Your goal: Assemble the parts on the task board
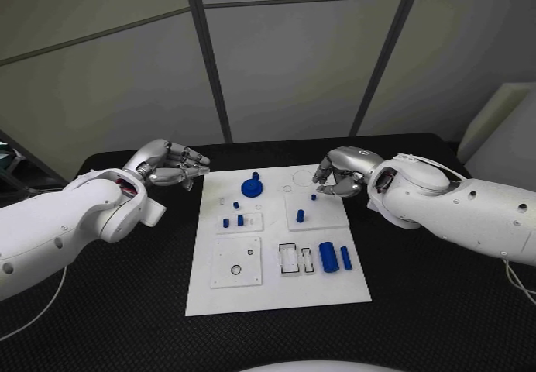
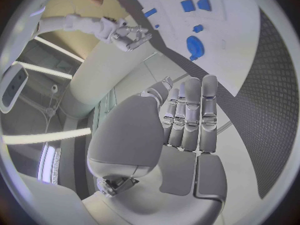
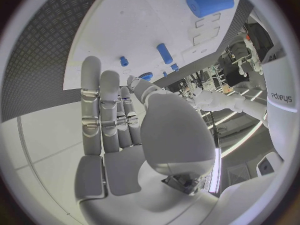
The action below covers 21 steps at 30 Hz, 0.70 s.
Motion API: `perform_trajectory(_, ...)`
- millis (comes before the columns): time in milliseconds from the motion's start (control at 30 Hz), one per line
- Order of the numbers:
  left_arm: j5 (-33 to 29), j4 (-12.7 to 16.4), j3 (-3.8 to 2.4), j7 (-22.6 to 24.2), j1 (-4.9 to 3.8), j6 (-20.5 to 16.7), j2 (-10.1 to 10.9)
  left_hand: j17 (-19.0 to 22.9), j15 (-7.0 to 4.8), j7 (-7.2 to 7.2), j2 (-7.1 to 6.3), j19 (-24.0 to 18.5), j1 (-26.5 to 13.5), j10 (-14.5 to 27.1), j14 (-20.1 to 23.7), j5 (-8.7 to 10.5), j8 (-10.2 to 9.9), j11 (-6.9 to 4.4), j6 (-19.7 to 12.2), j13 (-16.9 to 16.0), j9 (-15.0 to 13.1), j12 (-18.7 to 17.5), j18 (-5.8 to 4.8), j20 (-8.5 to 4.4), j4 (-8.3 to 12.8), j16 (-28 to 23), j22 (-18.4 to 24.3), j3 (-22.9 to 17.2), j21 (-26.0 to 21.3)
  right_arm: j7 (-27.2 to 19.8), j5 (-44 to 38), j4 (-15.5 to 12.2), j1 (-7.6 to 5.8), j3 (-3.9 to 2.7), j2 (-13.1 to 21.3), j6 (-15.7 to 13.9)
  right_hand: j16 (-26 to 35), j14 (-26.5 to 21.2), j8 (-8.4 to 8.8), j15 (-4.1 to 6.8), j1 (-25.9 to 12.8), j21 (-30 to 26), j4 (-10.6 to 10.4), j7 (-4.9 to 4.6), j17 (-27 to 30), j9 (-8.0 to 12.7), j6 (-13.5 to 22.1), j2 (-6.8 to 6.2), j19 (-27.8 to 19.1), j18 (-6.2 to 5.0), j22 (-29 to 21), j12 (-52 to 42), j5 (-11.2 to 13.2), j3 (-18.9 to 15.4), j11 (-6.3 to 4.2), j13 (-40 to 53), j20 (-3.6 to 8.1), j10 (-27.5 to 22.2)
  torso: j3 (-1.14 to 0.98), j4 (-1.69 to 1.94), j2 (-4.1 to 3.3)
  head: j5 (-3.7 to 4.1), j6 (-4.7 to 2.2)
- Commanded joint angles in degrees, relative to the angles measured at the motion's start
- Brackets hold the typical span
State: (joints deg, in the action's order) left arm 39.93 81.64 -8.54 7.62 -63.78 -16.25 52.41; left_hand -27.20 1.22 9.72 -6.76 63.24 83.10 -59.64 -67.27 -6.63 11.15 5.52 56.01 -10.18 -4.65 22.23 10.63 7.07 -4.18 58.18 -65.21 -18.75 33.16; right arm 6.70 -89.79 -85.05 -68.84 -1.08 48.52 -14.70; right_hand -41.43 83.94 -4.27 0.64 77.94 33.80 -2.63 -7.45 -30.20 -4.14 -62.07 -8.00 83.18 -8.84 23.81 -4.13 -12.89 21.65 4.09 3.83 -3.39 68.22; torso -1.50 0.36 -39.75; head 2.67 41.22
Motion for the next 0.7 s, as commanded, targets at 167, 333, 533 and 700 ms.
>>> perform_trajectory(167,-20.9,2.2,-0.03,8.4,0.09,-4.1,1.3,0.3,-0.1,-0.04,0.02,-0.2,-0.1,-0.5,0.3,-0.26,0.3,-0.06,0.6,-0.2,0.0,0.5,-0.1,-0.01,-0.1,-0.7,0.4,-0.4,-0.8,5.6,-13.0,0.2,-0.02,-0.01,-1.6,4.2,-5.2,2.0,0.5,-0.42,0.0,6.4,-1.2,0.0,-4.4,0.1,1.9,-1.13,-0.8,1.09,6.3,0.2,2.4,-0.1,0.58,-0.1,-0.49,-2.9,0.0,0.0,-0.04,0.37,-0.09)
perform_trajectory(333,-21.9,2.7,-0.03,9.0,0.12,-4.2,1.7,0.4,-0.1,-0.04,-0.03,-0.2,-0.3,-0.5,0.3,-0.27,0.3,-0.06,0.6,-0.2,0.1,0.6,-0.1,-0.01,-0.1,-0.8,0.5,-0.3,-0.9,5.9,-14.4,0.6,0.05,0.01,-2.6,5.9,-9.6,1.6,0.37,-0.4,0.6,11.5,-1.6,-0.11,-8.6,0.1,2.3,-1.29,-1.8,1.42,11.4,-0.4,0.7,0.3,0.58,0.0,-0.62,-2.9,0.0,-0.03,-0.16,0.18,0.6)
perform_trajectory(533,-22.1,2.3,-0.02,8.8,0.13,-4.5,1.7,0.5,-0.13,-0.04,-0.07,-0.1,-0.4,-0.6,0.2,-0.33,0.4,-0.1,0.8,-0.3,0.0,0.7,-0.1,-0.04,-0.1,-1.0,0.8,-0.3,-1.2,5.9,-15.2,0.7,0.4,0.02,-3.3,7.5,-14.8,1.8,0.29,-0.35,0.9,17.8,-2.1,-0.19,-13.9,0.0,2.2,-1.54,-2.1,1.96,18.1,-0.9,0.3,0.8,0.52,0.0,-0.84,-2.4,-0.02,0.0,-0.16,-0.17,1.1)
perform_trajectory(700,-22.2,1.9,-0.02,9.0,0.14,-4.8,1.6,0.6,-0.13,0.0,-0.12,-0.1,-0.4,-0.5,0.1,-0.37,0.4,-0.07,0.8,-0.3,0.1,0.8,-0.1,-0.05,-0.1,-1.1,0.8,-0.3,-1.3,5.8,-15.3,0.5,0.6,0.03,-3.4,8.9,-18.1,2.0,0.14,-0.29,1.3,21.7,-2.2,-0.32,-17.3,-0.1,1.7,-1.45,-2.2,2.24,22.2,-1.1,-0.7,1.5,0.48,0.0,-1.01,-1.9,0.0,0.07,-0.13,-0.56,1.56)
